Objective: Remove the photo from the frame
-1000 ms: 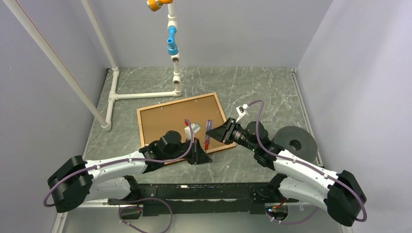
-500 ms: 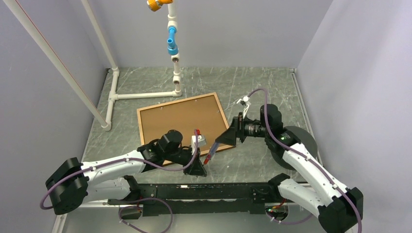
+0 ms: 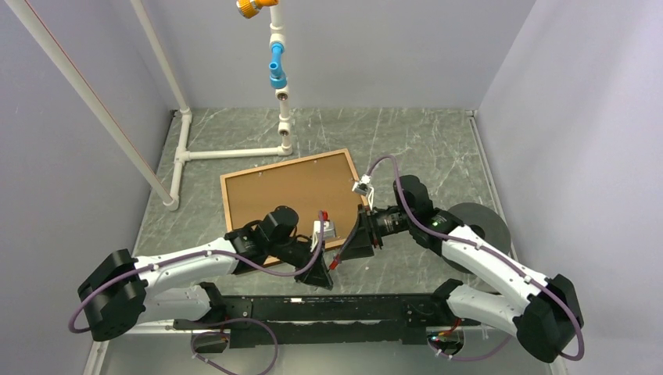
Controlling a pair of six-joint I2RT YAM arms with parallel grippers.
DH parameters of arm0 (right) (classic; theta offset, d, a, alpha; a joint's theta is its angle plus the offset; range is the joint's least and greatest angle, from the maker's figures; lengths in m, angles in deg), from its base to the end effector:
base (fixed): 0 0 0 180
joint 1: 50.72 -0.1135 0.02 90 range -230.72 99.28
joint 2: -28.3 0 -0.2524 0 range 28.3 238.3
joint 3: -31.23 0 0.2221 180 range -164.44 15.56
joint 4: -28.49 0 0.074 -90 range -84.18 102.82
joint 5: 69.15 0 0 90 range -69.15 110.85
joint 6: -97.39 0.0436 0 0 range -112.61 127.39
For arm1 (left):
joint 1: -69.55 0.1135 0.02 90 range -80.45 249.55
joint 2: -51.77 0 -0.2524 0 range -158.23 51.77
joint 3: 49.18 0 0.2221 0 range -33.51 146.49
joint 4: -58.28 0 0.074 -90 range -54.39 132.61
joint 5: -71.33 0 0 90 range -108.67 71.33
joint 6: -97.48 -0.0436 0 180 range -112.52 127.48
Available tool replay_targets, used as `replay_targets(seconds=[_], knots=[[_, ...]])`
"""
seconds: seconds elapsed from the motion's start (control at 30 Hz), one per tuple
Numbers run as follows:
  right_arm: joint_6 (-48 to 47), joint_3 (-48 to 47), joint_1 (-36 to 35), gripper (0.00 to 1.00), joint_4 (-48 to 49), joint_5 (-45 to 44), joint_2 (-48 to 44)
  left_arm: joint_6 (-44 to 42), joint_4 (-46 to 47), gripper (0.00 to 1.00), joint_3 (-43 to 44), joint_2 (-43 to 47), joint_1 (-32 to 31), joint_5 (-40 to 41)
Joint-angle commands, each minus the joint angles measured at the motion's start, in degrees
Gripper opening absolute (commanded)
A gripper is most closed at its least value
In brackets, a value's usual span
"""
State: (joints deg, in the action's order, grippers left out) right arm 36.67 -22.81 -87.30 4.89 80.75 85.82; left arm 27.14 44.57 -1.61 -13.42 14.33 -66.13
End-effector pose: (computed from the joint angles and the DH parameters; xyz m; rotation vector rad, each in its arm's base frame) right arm 0.1313 0.1444 0.2693 -0.8832 2.0737 1.7350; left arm 0.0958 -0.1942 0.2216 1.2445 2.0184 -1.5900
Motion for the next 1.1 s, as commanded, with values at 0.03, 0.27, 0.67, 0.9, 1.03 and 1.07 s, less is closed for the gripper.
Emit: replay_targets(seconds=[0.03, 0.27, 0.67, 0.9, 1.03, 1.07], knots=[[-1.80, -2.29, -1.16, 0.53, 2.13, 0.13, 1.71, -1.96, 1.26, 0.00, 2.48, 0.60, -0.15, -2.85], [-0.83, -1.31, -3.01, 0.39, 5.85, 0.46, 3.57, -2.09, 1.03, 0.00, 2.29, 0.55, -0.15, -2.50], [-3.12, -1.90, -2.65, 0.00, -3.71, -35.14, -4.35, 5.16, 2.25, 0.62, -2.68, 9.19, 2.74, 10.54], [1.19, -6.58, -2.14, 0.00, -10.89, -66.80, -4.69, 11.67, -9.31, 0.77, -5.82, 22.21, 9.07, 32.89], [-0.68, -10.68, -2.13, 0.00, -11.12, -70.55, 0.03, 14.13, -13.42, 0.87, -6.53, 24.41, 9.83, 38.93], [-0.47, -12.08, -2.12, 0.00, -12.09, -72.73, 1.73, 14.48, -13.66, 0.88, -6.62, 24.48, 9.86, 38.98]])
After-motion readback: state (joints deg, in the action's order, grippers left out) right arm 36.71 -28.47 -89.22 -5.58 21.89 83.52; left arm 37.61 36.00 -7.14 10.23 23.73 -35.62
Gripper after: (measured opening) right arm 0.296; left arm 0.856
